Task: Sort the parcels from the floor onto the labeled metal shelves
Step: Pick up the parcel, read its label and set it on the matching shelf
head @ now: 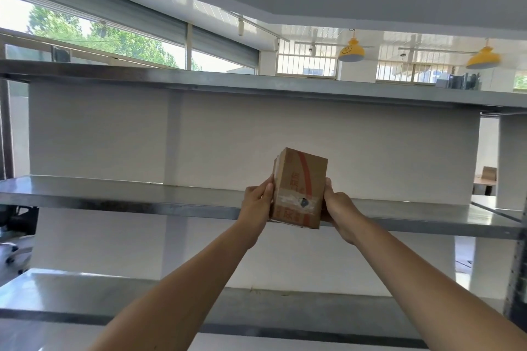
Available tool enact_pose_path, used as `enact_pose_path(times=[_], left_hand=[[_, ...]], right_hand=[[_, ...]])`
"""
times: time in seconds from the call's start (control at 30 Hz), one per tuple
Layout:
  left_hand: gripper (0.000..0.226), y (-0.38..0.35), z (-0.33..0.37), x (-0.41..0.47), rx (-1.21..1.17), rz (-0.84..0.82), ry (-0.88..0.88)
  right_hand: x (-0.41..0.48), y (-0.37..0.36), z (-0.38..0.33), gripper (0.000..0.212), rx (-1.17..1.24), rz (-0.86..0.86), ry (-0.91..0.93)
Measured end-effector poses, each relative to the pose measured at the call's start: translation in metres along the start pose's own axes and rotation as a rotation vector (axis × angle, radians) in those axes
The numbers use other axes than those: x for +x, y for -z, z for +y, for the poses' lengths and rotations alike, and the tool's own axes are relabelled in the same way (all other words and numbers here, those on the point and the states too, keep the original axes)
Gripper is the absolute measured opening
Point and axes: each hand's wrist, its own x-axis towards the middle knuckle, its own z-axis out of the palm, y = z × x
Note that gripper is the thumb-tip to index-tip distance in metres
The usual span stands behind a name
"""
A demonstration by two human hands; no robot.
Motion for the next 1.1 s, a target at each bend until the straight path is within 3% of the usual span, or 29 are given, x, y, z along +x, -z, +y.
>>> enact_pose_path(times=[0.3, 0.5, 0.6, 0.7, 0.87, 0.97, 1.1], left_hand=[[0.042, 0.002, 0.002, -0.005, -0.165, 0.1, 0.175], [0.035, 0.002, -0.005, -0.001, -0.204, 0.036, 0.118], [0.037, 0.009, -0.006, -0.002, -0.286, 0.006, 0.117], [0.036, 0.014, 0.0, -0.005, -0.372, 0.032, 0.158], [0.036, 0.024, -0.002, 0.001, -0.354, 0.112, 0.163], [0.053, 0.028, -0.001, -0.002, -0.381, 0.122, 0.149], [0.039, 0.032, -0.005, 0.0, -0.371, 0.115, 0.167]], right_hand=[[-0.005, -0.01, 0.005, 0.076, 0.053, -0.098, -0.044], [-0.004, -0.016, 0.002, 0.062, 0.162, -0.086, 0.0], [-0.003, -0.014, 0.0, 0.064, 0.096, -0.127, 0.048], [-0.007, -0.01, 0.0, 0.06, 0.018, -0.183, 0.082], [-0.013, -0.012, 0.001, 0.037, 0.157, -0.29, 0.149], [-0.016, -0.016, -0.001, 0.04, 0.231, -0.286, 0.152], [-0.021, -0.019, -0.004, 0.046, 0.25, -0.24, 0.126]])
